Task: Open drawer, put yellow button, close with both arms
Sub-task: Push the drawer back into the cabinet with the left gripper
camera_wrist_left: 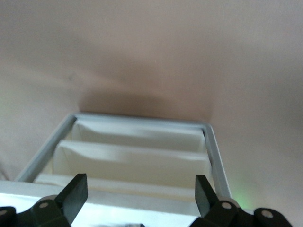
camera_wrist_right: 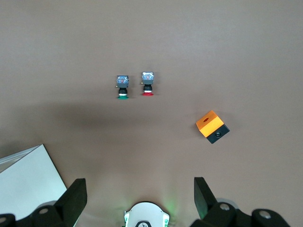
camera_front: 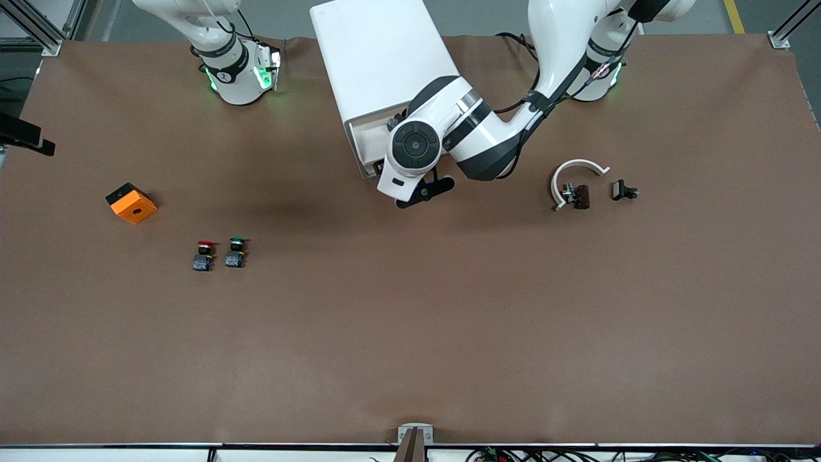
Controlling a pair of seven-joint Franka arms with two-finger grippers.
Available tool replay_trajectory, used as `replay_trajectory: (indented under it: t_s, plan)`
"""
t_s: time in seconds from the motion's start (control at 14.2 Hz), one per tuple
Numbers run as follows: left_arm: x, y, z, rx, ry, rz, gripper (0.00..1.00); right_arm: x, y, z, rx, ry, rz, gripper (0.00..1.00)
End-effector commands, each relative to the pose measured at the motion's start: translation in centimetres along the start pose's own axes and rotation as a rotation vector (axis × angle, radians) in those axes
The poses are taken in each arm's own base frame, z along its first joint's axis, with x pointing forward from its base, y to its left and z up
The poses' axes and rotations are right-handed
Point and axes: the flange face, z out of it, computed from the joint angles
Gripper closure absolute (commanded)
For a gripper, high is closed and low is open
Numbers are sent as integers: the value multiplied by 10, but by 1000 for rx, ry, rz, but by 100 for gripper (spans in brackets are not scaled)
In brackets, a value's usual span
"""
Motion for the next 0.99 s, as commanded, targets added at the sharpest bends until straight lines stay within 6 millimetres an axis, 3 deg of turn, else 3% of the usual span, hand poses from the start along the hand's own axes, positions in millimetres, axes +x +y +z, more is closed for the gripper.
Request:
replay_trajectory:
  t_s: [0.0,0.21,0.49,0.91]
  plan:
    - [-19,8,15,1,-89,-25,0,-33,-6,7,-6,47,2,0]
    - [-35,14,39,38,-129,-73,0,-43,-8,8,-6,69,-1,0]
    - [-41,11,63,64,-237,-108,0,-53,-10,-2,-6,87,-3,0]
    - [-27,8,57,49,-234,-121,0,-64,-16,-9,-34,108,-19,0]
